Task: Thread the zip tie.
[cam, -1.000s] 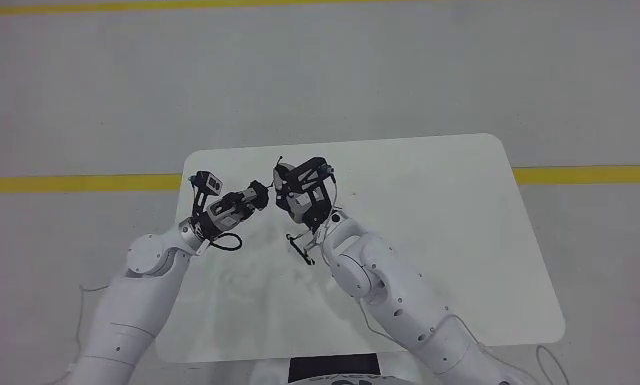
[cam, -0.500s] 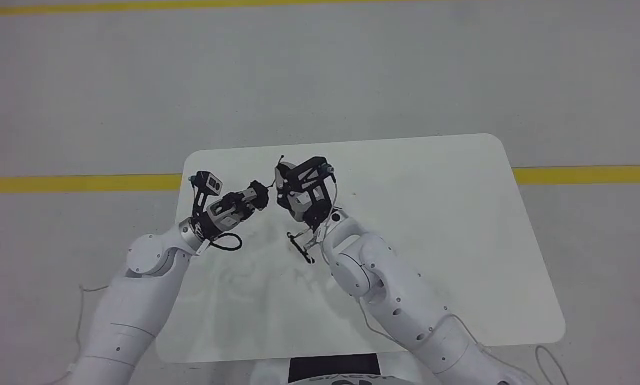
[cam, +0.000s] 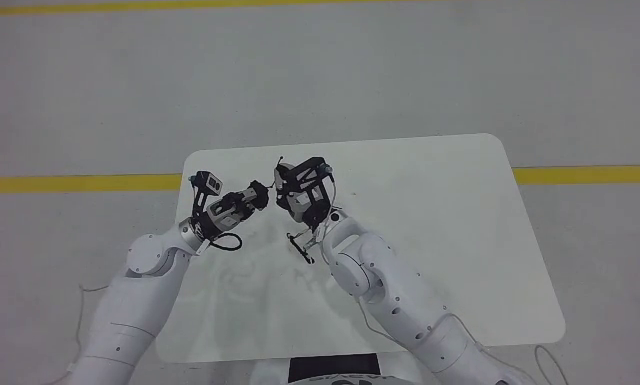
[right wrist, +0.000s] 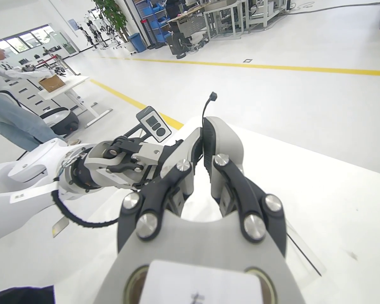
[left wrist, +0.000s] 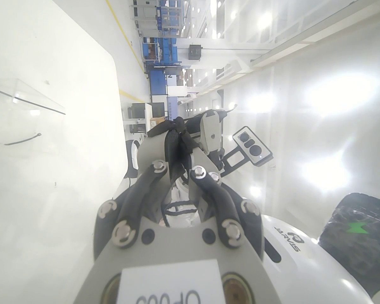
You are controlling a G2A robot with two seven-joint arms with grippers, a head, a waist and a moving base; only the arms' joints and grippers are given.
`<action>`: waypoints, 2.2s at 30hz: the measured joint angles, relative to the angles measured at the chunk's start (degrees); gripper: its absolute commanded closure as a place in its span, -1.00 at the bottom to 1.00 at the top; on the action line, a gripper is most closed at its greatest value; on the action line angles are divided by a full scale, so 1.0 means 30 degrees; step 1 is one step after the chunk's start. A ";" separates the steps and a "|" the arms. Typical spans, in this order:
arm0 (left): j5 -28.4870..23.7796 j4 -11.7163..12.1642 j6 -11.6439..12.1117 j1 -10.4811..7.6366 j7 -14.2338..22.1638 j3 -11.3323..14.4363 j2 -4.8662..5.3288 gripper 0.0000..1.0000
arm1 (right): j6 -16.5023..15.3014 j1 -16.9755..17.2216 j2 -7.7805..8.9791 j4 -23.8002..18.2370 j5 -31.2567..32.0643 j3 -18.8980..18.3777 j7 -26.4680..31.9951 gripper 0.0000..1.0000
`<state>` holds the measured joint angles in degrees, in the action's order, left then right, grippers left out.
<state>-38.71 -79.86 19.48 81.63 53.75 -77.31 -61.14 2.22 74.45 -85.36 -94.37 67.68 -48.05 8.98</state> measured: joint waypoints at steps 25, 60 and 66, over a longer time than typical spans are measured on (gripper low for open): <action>0.0000 0.0000 0.0000 0.0000 0.0000 0.0000 0.0000 1.00 | -0.0487 0.0026 -0.0120 0.0261 0.0005 -0.0090 0.0444 1.00; 0.0000 0.0000 0.0000 0.0000 0.0000 0.0000 0.0000 1.00 | -0.0668 0.0290 -0.0263 0.0296 0.0405 0.0191 0.0964 -1.00; 0.0000 0.0000 0.0000 0.0000 0.0000 0.0000 0.0000 1.00 | -0.0746 0.0812 -0.0085 -0.0569 0.1313 -0.0154 0.1011 -1.00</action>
<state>-38.71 -79.86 19.48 81.63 53.75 -77.31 -61.14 -0.02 76.88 -85.62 -96.08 71.62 -48.51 12.01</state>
